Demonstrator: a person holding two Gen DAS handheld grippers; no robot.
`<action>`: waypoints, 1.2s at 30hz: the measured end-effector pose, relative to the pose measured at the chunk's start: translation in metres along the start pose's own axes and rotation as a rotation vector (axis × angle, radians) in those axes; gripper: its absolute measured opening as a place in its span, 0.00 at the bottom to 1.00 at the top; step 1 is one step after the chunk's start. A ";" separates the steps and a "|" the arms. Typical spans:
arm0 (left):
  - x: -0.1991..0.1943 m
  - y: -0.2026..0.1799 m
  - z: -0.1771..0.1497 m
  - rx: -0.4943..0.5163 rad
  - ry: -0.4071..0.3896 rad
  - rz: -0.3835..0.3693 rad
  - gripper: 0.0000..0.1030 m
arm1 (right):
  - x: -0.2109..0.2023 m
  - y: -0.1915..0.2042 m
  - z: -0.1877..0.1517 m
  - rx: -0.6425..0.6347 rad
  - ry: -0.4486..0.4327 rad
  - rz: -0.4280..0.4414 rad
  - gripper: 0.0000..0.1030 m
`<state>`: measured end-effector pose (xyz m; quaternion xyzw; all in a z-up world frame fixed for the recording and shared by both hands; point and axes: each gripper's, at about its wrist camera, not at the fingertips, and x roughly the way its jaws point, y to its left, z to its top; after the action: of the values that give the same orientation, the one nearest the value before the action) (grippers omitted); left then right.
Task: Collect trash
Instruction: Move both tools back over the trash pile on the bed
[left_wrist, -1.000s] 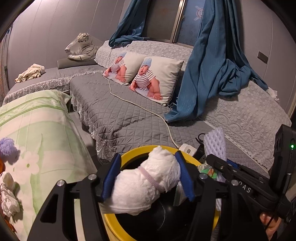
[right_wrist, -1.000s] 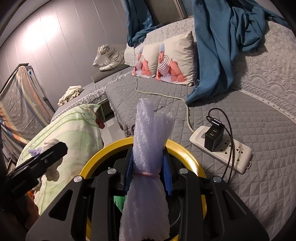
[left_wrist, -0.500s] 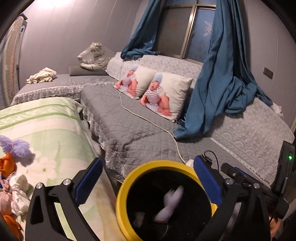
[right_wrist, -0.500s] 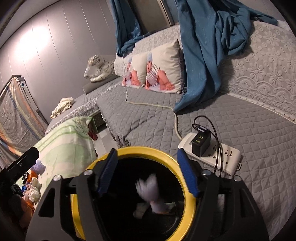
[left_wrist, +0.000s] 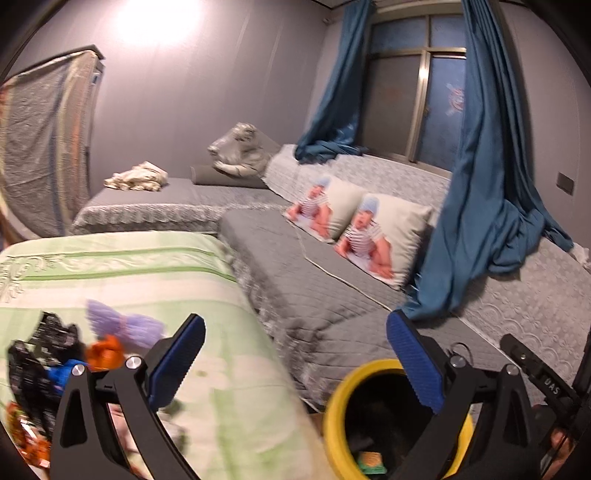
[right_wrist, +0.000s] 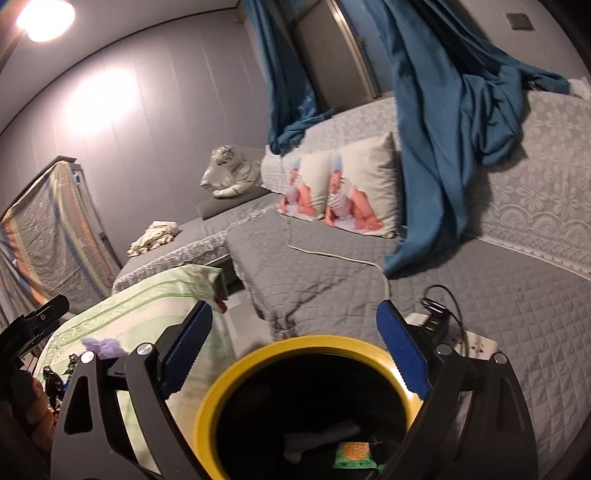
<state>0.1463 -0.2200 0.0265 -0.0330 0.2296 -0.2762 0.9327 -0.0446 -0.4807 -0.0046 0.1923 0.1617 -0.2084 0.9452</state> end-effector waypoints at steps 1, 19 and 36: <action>-0.005 0.009 0.003 -0.001 -0.009 0.025 0.92 | 0.000 0.007 0.001 -0.008 -0.001 0.015 0.84; -0.068 0.142 0.003 -0.101 -0.057 0.288 0.92 | 0.008 0.137 -0.009 -0.154 0.041 0.229 0.87; -0.091 0.223 -0.022 -0.145 -0.023 0.457 0.92 | 0.047 0.241 -0.065 -0.292 0.200 0.381 0.87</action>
<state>0.1803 0.0179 0.0023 -0.0503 0.2395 -0.0406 0.9687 0.0913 -0.2657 -0.0077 0.1006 0.2436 0.0190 0.9645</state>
